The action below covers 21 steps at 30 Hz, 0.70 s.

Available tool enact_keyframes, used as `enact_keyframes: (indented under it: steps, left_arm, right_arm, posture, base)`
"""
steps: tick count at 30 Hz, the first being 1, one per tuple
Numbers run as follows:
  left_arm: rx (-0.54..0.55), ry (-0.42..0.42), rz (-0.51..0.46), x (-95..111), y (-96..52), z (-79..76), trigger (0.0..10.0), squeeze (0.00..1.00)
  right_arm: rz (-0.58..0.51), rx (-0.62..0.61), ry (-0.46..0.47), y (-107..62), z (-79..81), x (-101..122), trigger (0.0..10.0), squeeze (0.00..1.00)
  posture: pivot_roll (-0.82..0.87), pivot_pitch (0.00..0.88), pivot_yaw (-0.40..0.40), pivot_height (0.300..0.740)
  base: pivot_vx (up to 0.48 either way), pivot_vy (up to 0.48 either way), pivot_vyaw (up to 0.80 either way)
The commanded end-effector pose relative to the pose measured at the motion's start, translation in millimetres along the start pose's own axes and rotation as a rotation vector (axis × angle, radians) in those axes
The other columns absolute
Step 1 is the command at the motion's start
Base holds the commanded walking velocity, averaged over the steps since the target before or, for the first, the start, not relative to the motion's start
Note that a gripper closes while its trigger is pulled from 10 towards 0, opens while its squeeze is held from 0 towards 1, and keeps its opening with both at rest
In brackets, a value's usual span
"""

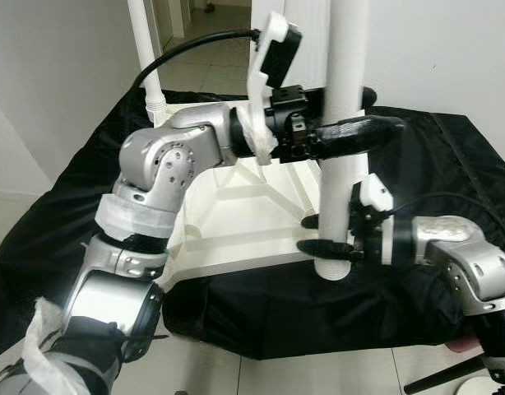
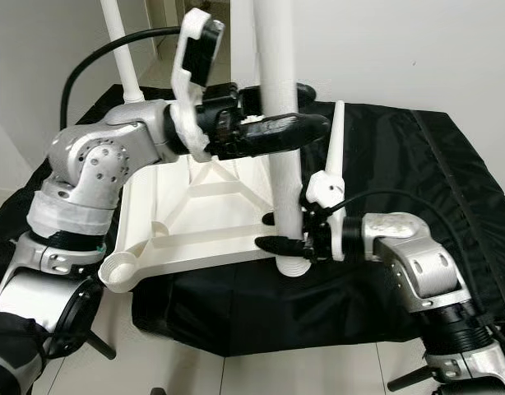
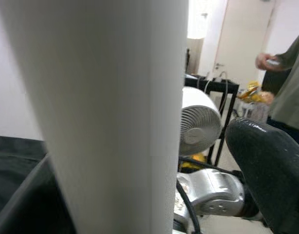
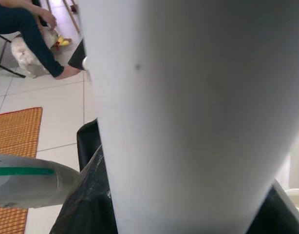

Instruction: Building children table

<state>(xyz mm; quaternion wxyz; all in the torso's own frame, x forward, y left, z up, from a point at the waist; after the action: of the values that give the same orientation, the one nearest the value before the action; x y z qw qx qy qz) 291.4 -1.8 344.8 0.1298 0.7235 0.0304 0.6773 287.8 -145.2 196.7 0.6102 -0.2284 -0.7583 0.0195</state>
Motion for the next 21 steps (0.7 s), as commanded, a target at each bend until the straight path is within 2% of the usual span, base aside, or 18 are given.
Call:
enact_keyframes:
  steps: [1,2,3,4,5,6,15,20,21]
  left_arm:
    - [0.022,0.014,0.017,0,4.9,3.5,10.0,0.00]
    - [0.036,0.011,0.015,-1,5.2,5.8,10.0,0.00]
    - [0.040,0.004,0.005,0,5.4,7.0,4.8,0.00]
    - [0.046,-0.004,-0.004,0,5.8,8.3,2.4,0.00]
    - [0.046,-0.004,-0.004,0,5.8,8.3,2.4,0.00]
    - [0.043,-0.007,-0.012,1,6.1,8.3,0.0,0.00]
    - [0.035,-0.006,-0.009,4,4.6,9.9,0.0,0.00]
    - [0.066,0.005,-0.003,2,5.6,14.6,0.0,0.00]
    - [0.077,0.008,0.003,3,6.4,15.4,2.7,0.00]
  right_arm:
    - [-0.005,0.010,-0.014,5.2,-0.2,4,10.0,0.00]
    - [-0.009,0.013,-0.012,6.7,0.6,5,10.0,0.00]
    - [-0.011,0.014,-0.011,7.3,1.2,5,10.0,0.00]
    - [-0.011,0.012,-0.010,7.6,1.3,4,10.0,0.00]
    - [-0.011,0.012,-0.010,7.6,1.3,4,10.0,0.00]
    - [-0.012,0.010,-0.008,7.0,1.4,4,10.0,0.00]
    - [-0.019,-0.009,-0.004,5.0,-0.3,2,10.0,0.00]
    - [-0.024,-0.027,0.007,6.9,-0.7,-2,10.0,0.00]
    - [-0.030,-0.040,0.010,8.2,-1.6,-1,10.0,0.00]
  posture:
    - [0.00,0.000,-0.007,0.740]
    - [-0.01,0.000,-0.008,0.740]
    - [-0.01,0.000,-0.007,0.740]
    - [-0.01,0.000,-0.004,0.740]
    - [-0.01,0.000,-0.004,0.740]
    - [-0.01,0.000,-0.002,0.740]
    - [-0.01,0.000,0.011,0.740]
    - [-0.01,0.000,0.008,0.740]
    - [-0.01,0.000,0.010,0.740]
  base:
    - [0.000,0.000,0.00]
    - [0.000,0.000,0.00]
    - [0.000,0.000,0.00]
    - [0.000,0.000,0.00]
    - [0.000,0.000,0.00]
    - [0.000,0.000,0.00]
    - [0.000,0.000,0.00]
    - [0.000,0.000,0.00]
    - [0.000,0.000,0.00]
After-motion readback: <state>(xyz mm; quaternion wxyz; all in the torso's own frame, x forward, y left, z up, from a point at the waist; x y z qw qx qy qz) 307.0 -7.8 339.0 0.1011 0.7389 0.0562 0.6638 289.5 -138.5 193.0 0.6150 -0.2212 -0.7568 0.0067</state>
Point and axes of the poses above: a point about 5 cm out from each wrist's last joint towards the gripper, its own y axis pointing out of the wrist towards the gripper, its own x axis along the axis of the wrist's last joint, z = x × y, the point moved 2 cm from there along y, pointing out of the wrist towards the gripper, and after that the axes turned 8 degrees about -y, right-handed, at the moved point
